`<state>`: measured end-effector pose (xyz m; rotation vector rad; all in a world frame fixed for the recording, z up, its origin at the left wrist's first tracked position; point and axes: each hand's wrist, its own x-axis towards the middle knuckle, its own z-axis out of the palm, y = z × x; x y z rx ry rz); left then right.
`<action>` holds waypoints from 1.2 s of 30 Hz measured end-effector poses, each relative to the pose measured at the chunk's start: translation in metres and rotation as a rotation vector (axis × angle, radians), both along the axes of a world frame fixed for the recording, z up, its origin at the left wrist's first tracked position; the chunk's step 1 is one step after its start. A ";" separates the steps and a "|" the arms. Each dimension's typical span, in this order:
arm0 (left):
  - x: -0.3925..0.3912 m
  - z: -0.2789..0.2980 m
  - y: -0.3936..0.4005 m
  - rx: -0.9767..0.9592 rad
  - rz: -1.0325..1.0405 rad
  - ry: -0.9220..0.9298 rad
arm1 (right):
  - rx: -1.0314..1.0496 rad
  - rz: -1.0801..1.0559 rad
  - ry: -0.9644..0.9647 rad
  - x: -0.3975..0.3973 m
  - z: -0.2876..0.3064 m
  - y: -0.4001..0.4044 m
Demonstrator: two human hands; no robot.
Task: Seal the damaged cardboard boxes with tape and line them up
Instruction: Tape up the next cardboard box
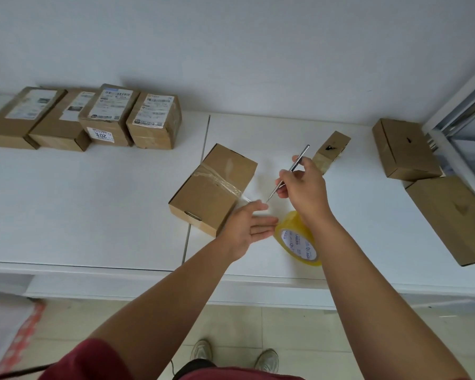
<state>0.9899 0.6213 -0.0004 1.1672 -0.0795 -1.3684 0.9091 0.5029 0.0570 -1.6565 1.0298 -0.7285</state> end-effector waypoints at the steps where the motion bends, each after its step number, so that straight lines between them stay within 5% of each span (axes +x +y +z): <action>1: 0.002 0.000 0.000 -0.001 0.027 -0.013 | -0.001 0.005 0.017 0.001 0.000 0.000; 17: -0.001 -0.002 0.004 -0.020 0.347 0.042 | 0.015 0.179 0.213 0.017 0.000 0.000; 24: 0.000 0.001 0.001 -0.001 0.422 0.111 | 0.069 0.146 0.102 0.014 0.002 -0.001; 36: 0.003 0.001 -0.009 0.156 0.438 -0.112 | 0.002 0.224 0.284 0.011 0.003 -0.001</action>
